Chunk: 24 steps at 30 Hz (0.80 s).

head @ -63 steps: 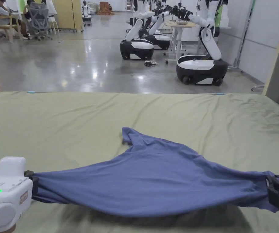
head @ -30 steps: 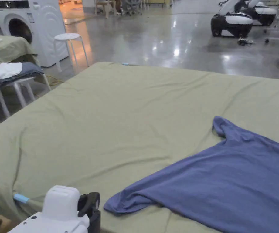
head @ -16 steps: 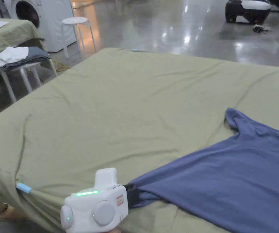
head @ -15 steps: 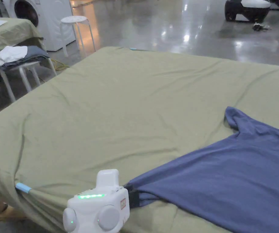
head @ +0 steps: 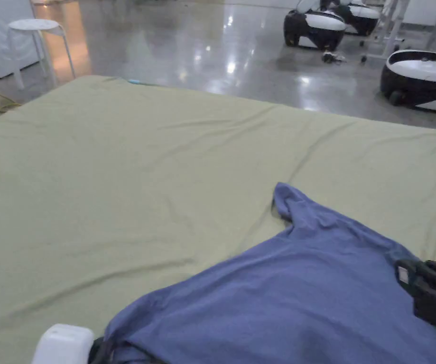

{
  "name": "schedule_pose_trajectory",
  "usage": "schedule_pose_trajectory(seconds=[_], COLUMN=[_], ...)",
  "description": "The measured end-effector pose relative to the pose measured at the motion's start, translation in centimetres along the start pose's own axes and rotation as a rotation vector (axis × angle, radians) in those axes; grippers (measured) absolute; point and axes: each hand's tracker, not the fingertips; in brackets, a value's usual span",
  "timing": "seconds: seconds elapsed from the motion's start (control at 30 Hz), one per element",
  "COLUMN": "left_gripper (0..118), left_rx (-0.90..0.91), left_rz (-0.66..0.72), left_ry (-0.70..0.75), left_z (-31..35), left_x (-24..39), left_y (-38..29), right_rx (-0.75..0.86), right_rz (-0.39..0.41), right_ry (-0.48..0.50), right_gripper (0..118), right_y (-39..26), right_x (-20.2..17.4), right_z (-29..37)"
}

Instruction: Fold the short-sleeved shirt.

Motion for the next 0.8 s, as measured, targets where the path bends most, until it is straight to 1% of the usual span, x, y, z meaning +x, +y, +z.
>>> schedule_pose_trajectory(seconds=[0.03, 0.07, 0.1, 0.13, 0.17, 0.2, 0.3, 0.33, 0.37, 0.43, 0.47, 0.5, 0.53, 0.57, 0.6, 0.63, 0.7, 0.73, 0.77, 0.8], left_gripper=[1, 1, 1, 1, 1, 1, 1, 1, 1, 1, 1, 1, 1, 1, 1, 1, 1, 1, 1, 1], left_rx=[0.002, -0.007, -0.013, -0.015, -0.025, -0.032, -0.038, -0.046, -0.055, -0.070, -0.073, -0.078, -0.085, -0.087, -0.086, -0.084, -0.063, -0.050, -0.039, -0.019], left_rz=[0.012, 0.039, 0.063, 0.067, 0.058, 0.048, 0.037, 0.042, 0.074, 0.128, 0.123, 0.122, 0.120, 0.119, 0.117, 0.115, 0.113, 0.109, 0.104, 0.099], left_ry=[-0.013, -0.048, -0.075, -0.066, -0.052, -0.042, -0.034, -0.043, -0.067, -0.108, -0.096, -0.092, -0.093, -0.097, -0.098, -0.098, -0.105, -0.107, -0.109, -0.109], left_z=[0.3, 0.4, 0.6, 0.5, 0.3, 0.2, -0.2, -0.4, -0.7, -1.2, -1.4, -1.6, -1.8, -1.8, -1.7, -1.5, -0.7, -0.3, 0.1, 0.8], left_x=[-0.4, -0.9, -1.2, -1.7, -1.8, -1.9, -2.3, -2.4, -2.7, -3.3, -3.5, -3.6, -3.6, -3.7, -3.6, -3.6, -3.7, -3.7, -3.7, -3.5], left_y=[0.3, 0.6, 0.7, 0.9, 1.0, 1.1, 1.3, 1.4, 1.5, 1.2, 1.2, 1.1, 1.0, 0.8, 0.8, 0.9, 1.3, 1.6, 1.9, 2.5], right_rx=[-0.075, -0.127, -0.148, -0.157, -0.145, -0.184, -0.283, -0.304, -0.301, -0.336, -0.366, -0.381, -0.295, -0.285, -0.301, -0.294, -0.275, -0.281, -0.270, -0.228], right_rz=[0.009, 0.011, 0.014, -0.016, -0.011, -0.024, -0.096, -0.137, -0.167, -0.197, -0.189, -0.166, -0.117, -0.118, -0.150, -0.185, -0.140, -0.130, -0.120, -0.103], right_ry=[-0.001, -0.016, -0.033, -0.042, -0.026, -0.044, -0.072, -0.100, -0.098, -0.041, -0.034, -0.036, -0.059, -0.056, -0.032, -0.044, -0.101, -0.073, -0.064, -0.087], right_gripper=[22, 59, 109, 118, 117, 116, 116, 115, 113, 97, 91, 91, 86, 71, 40, 2, 2, 2, 2, 2], right_y=[0.9, 1.6, 2.1, 2.8, 3.6, 4.1, 4.5, 4.1, 3.4, 2.1, 1.5, 0.9, 0.7, 0.8, 1.2, 1.4, 1.6, 1.1, 1.1, 1.5], right_x=[1.5, 3.1, 4.2, 5.6, 6.8, 7.7, 10.8, 11.5, 12.2, 12.9, 11.8, 11.3, 10.6, 10.6, 10.0, 9.7, 8.8, 9.2, 8.9, 8.4], right_z=[-3.1, -6.5, -9.2, -12.5, -15.1, -17.8, -24.7, -26.6, -27.9, -29.6, -29.1, -29.2, -28.4, -27.7, -26.6, -25.7, -24.1, -25.4, -24.5, -23.1])
